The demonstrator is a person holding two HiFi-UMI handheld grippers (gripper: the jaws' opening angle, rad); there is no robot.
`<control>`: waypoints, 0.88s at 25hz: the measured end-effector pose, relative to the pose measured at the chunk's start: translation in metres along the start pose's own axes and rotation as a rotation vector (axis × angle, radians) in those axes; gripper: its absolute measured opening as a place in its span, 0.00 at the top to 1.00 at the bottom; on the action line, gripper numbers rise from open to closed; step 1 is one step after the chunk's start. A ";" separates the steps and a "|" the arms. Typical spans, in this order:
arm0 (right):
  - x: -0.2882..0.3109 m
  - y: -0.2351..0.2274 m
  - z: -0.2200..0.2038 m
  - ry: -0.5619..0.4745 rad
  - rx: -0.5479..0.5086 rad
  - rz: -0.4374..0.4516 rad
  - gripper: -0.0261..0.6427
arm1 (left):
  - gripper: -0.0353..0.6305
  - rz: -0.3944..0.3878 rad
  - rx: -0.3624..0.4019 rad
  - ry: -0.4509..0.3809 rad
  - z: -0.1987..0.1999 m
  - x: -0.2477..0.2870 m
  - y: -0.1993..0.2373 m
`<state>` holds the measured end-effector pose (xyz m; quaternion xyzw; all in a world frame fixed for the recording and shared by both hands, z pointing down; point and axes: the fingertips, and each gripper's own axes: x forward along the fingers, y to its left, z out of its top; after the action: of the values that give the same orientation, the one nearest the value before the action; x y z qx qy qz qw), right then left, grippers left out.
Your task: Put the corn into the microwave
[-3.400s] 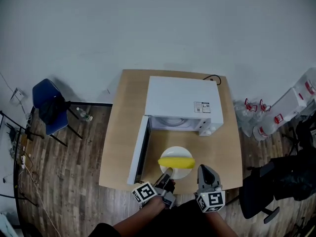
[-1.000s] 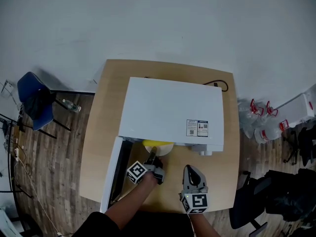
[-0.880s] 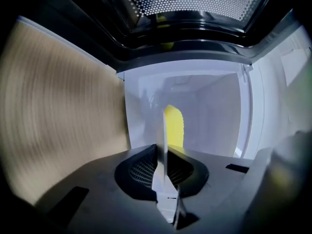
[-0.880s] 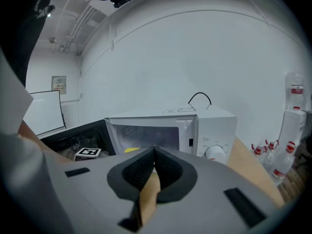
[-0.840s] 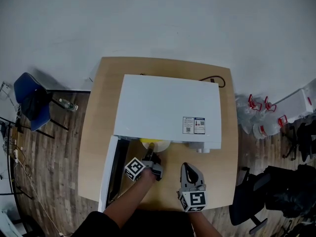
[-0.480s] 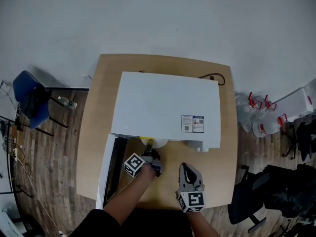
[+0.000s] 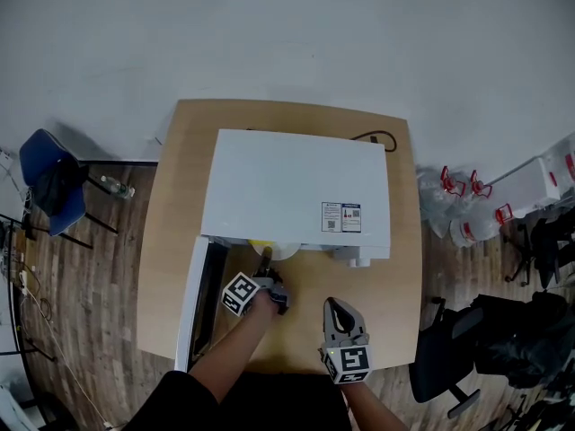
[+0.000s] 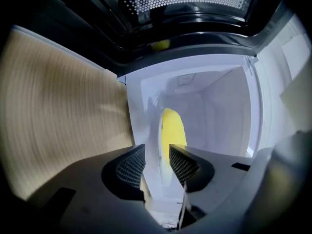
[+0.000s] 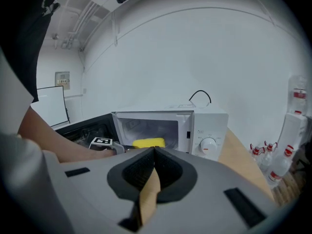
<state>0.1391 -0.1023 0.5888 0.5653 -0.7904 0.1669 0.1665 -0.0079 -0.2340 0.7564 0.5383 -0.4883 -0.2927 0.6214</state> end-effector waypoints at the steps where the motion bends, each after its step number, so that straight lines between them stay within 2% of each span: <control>1: -0.003 0.001 0.002 -0.005 -0.003 0.000 0.87 | 0.75 0.004 -0.003 0.004 -0.002 -0.004 0.000; 5: -0.008 0.005 0.003 -0.016 0.012 -0.007 0.87 | 0.75 0.006 -0.017 0.035 -0.014 -0.015 -0.001; 7: -0.009 0.009 0.003 -0.020 0.015 -0.004 0.87 | 0.76 0.019 0.006 0.053 -0.019 -0.018 -0.003; 8: -0.009 0.012 0.004 -0.023 0.014 -0.002 0.87 | 0.85 0.034 0.028 0.058 -0.019 -0.019 -0.003; 9: -0.010 0.014 0.005 -0.026 0.008 0.000 0.87 | 0.89 0.047 0.044 0.060 -0.020 -0.019 -0.004; 10: -0.012 0.017 0.007 -0.031 -0.003 0.002 0.87 | 0.90 0.053 0.046 0.060 -0.021 -0.019 -0.004; 13: -0.018 0.024 0.009 -0.041 -0.041 0.005 0.87 | 0.90 0.051 0.015 0.059 -0.021 -0.015 -0.004; 17: -0.023 0.019 0.003 -0.027 -0.028 -0.015 0.87 | 0.91 0.045 -0.089 0.035 -0.019 -0.006 -0.004; 22: -0.025 0.013 -0.001 -0.018 -0.026 -0.024 0.87 | 0.91 0.056 -0.093 0.023 -0.014 0.009 -0.006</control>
<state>0.1347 -0.0769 0.5769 0.5738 -0.7873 0.1495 0.1689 0.0085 -0.2379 0.7544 0.4982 -0.4819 -0.2912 0.6594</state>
